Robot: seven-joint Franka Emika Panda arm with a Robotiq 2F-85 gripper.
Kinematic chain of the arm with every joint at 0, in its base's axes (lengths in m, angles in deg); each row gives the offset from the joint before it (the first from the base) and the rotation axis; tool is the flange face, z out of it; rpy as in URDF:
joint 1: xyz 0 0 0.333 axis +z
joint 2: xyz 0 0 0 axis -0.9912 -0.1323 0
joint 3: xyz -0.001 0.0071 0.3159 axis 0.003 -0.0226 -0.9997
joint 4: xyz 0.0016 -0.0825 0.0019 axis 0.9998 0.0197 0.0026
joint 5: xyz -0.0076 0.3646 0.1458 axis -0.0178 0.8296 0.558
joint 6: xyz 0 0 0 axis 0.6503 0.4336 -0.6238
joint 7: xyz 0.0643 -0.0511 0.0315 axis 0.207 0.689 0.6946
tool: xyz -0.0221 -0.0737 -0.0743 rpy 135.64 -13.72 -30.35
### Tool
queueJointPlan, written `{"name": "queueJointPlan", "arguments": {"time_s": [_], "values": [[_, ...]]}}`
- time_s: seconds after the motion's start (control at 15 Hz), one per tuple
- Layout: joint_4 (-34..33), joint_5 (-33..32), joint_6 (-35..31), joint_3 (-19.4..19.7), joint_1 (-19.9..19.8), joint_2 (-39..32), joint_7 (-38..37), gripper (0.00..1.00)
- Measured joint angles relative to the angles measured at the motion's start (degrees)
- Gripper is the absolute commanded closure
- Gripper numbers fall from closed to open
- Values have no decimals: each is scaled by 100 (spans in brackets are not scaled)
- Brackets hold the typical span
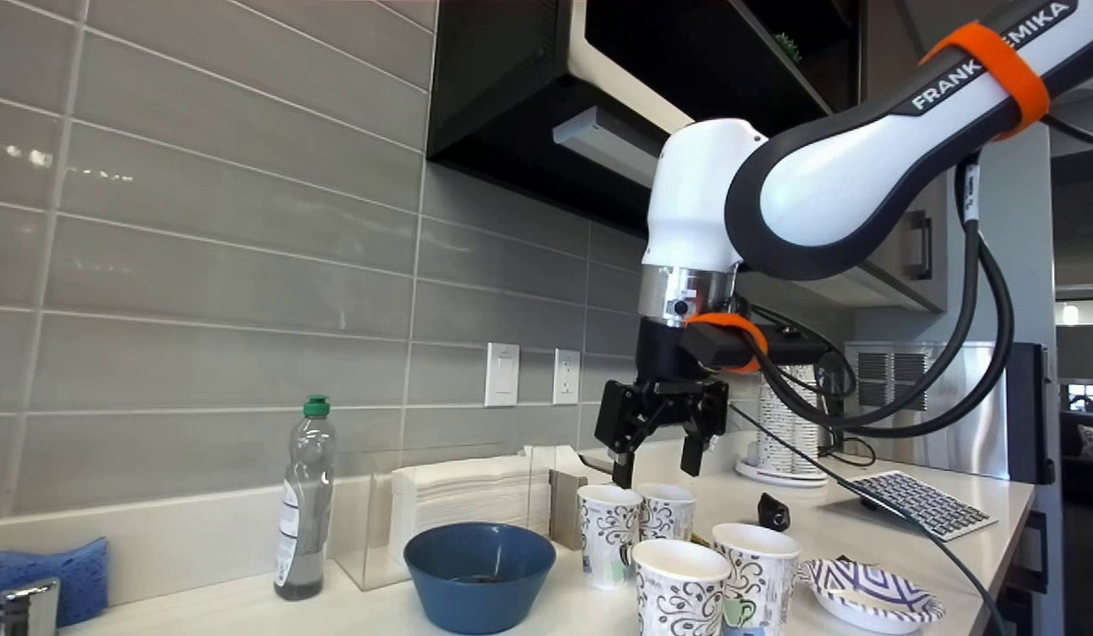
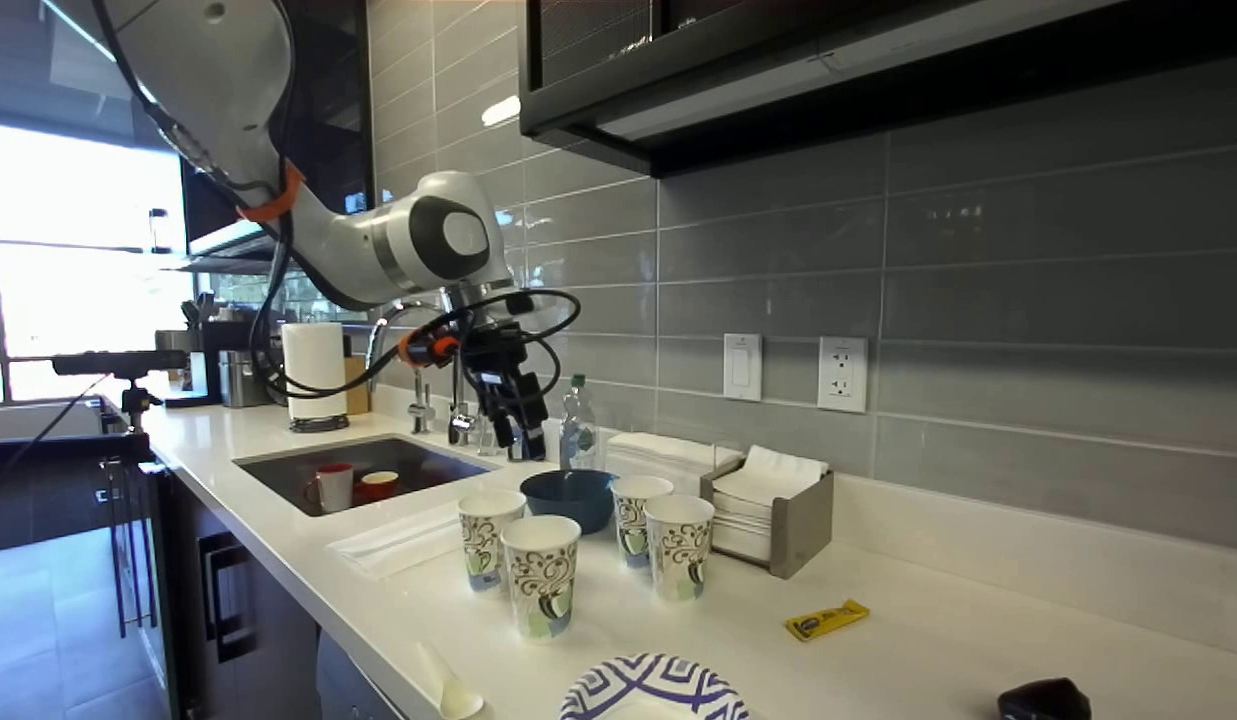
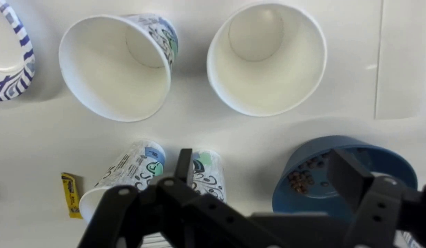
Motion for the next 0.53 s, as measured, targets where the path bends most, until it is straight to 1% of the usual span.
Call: {"name": "queueJointPlan", "arguments": {"time_s": [0.2, 0.53], "values": [[65, 416, 72, -6, -11, 0, 138, 0], [123, 601, 189, -60, -117, 0, -41, 0]]}}
